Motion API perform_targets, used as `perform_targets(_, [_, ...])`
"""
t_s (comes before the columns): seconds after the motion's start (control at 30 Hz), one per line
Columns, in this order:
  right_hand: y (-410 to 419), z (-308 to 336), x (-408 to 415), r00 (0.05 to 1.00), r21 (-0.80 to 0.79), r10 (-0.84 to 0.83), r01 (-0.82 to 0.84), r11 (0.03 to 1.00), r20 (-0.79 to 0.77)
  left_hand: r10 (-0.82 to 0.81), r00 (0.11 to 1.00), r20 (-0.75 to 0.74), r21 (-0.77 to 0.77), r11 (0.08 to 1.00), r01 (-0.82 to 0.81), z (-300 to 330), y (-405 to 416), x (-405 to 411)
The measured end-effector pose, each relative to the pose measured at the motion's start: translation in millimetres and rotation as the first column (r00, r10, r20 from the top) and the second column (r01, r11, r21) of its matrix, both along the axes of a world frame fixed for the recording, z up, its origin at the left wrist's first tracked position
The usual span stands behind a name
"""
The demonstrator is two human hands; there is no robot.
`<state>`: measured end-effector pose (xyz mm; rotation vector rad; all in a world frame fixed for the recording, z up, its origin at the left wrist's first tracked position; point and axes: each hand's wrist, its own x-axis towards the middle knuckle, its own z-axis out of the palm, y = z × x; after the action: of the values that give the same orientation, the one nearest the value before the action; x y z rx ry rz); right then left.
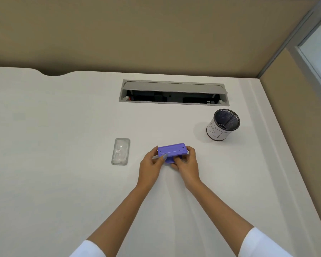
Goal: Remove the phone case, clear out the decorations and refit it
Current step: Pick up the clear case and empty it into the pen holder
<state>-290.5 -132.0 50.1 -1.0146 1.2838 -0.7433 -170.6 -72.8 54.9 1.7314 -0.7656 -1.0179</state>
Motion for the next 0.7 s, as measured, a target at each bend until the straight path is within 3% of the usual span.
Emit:
perform_targets(0.27, [0.4, -4.8, -0.3, 0.924, -0.139, 0.12, -0.181, 0.974, -0.363, -0.011, 0.996, 0.086, 0.006, 1.0, 0.011, -3.1, 7.3, 19.7])
perform_targets(0.47, [3.3, -0.4, -1.2, 0.86, -0.142, 0.197, -0.294, 0.945, -0.471, -0.088, 0.983, 0.16, 0.021, 0.996, 0.085, -6.9, 8.4, 29.1])
perform_targets(0.7, [6.5, 6.2, 0.7, 0.841, -0.025, 0.13, -0.168, 0.985, -0.525, -0.078, 0.981, 0.177, 0.08, 0.995, 0.065, 1.1, 16.8, 49.8])
